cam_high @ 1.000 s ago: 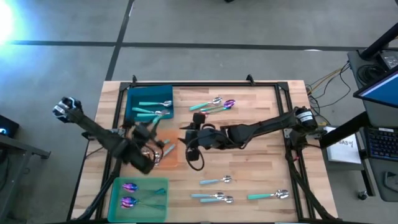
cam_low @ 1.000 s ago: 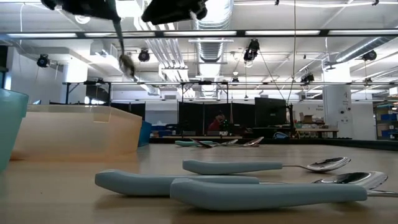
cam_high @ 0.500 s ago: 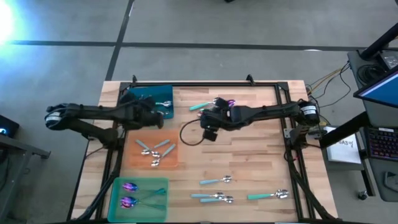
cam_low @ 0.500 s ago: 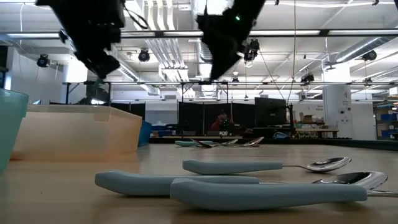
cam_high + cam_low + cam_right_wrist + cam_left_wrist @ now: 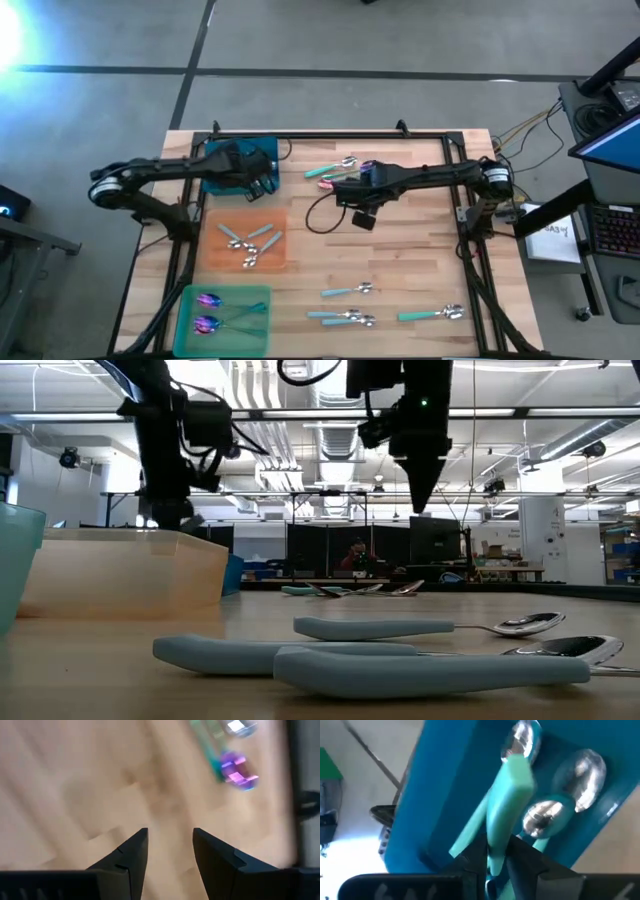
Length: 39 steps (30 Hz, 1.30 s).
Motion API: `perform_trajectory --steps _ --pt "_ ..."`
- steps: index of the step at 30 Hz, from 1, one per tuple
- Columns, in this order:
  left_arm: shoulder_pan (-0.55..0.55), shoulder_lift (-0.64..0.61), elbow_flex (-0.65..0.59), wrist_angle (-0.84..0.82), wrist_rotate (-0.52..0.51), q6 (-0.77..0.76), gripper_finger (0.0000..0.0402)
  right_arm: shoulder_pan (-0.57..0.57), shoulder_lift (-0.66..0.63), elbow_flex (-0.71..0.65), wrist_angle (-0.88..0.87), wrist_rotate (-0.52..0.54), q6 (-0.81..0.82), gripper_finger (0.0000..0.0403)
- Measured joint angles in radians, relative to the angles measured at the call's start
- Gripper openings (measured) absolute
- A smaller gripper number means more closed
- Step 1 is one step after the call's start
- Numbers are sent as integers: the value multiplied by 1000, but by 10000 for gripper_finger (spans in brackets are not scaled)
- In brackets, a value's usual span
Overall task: Sort silverware by color (type)
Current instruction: Put the green spoon into the blue bin, then put the blue spoon into the orange bin
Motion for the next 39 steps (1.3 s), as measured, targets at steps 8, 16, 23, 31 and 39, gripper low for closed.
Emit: perform_trajectory --steps 8,16,23,31,39 --pt "0 35 6 5 -11 77 77 48 7 0 15 -328 -12 136" --pt "0 26 74 8 33 91 135 116 11 0 79 -331 13 126" --pt "-24 -15 112 210 545 72 166 218 11 0 211 -337 17 118" --pt "-179 -90 104 373 906 -51 166 322 11 -28 289 -337 33 122" --pt "-521 -137 57 357 778 -242 166 410 11 -119 553 -330 42 125"
